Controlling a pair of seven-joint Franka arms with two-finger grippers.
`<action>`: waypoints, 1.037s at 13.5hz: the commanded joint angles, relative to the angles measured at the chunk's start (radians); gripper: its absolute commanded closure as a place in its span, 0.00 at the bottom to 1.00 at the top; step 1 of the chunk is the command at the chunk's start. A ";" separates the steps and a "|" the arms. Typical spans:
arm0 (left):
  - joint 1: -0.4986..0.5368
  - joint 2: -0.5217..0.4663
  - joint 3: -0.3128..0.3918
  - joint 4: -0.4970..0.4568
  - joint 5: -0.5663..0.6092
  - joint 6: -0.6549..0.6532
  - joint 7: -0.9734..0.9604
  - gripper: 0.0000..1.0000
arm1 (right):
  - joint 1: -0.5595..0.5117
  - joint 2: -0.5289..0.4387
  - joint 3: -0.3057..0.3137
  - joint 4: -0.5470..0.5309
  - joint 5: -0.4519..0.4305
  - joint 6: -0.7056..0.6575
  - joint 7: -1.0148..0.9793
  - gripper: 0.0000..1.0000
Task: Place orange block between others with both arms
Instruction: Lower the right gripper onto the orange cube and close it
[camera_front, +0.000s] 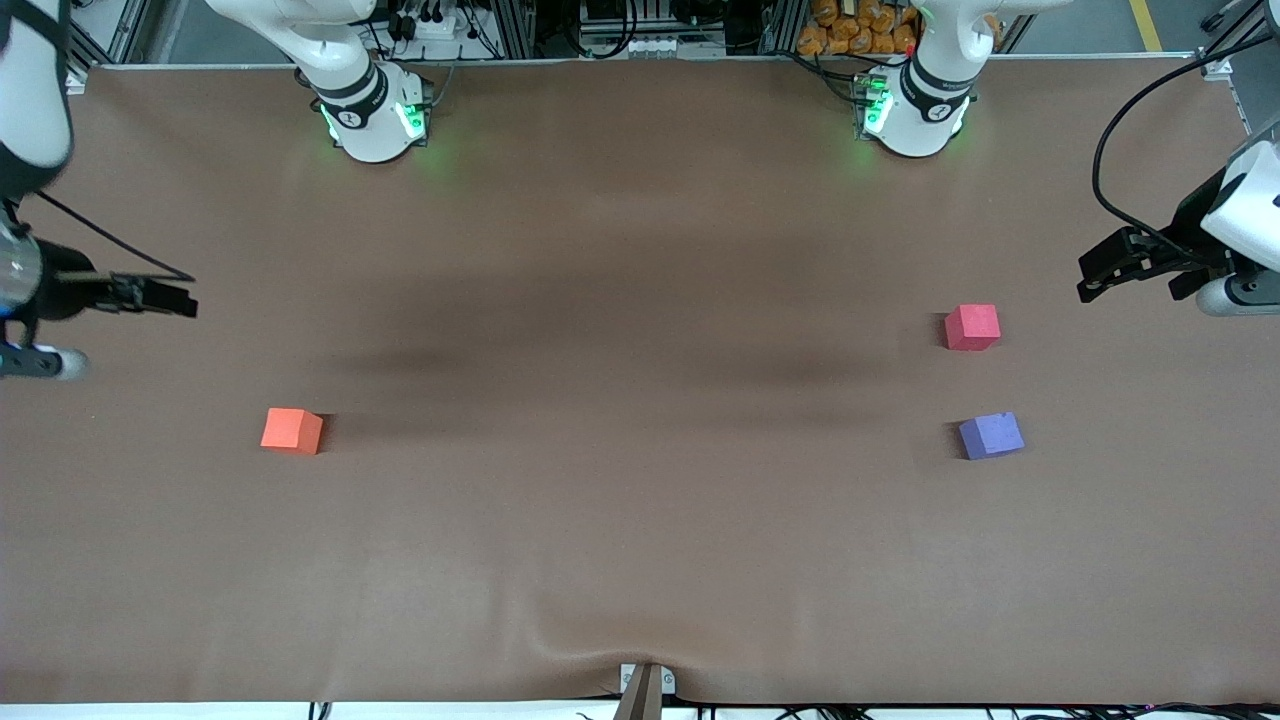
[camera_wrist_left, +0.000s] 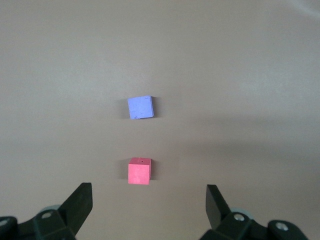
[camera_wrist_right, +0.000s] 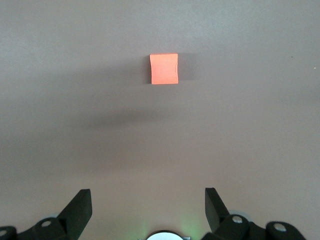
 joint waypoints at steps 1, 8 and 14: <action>0.011 0.001 -0.005 0.005 -0.016 -0.006 0.024 0.00 | -0.015 0.071 0.016 0.008 -0.012 0.040 0.011 0.00; 0.011 0.001 -0.005 0.005 -0.018 -0.011 0.024 0.00 | -0.017 0.231 0.016 0.008 -0.012 0.257 0.006 0.00; 0.013 0.002 -0.005 0.005 -0.018 -0.011 0.024 0.00 | -0.012 0.292 0.016 -0.047 -0.012 0.348 0.006 0.00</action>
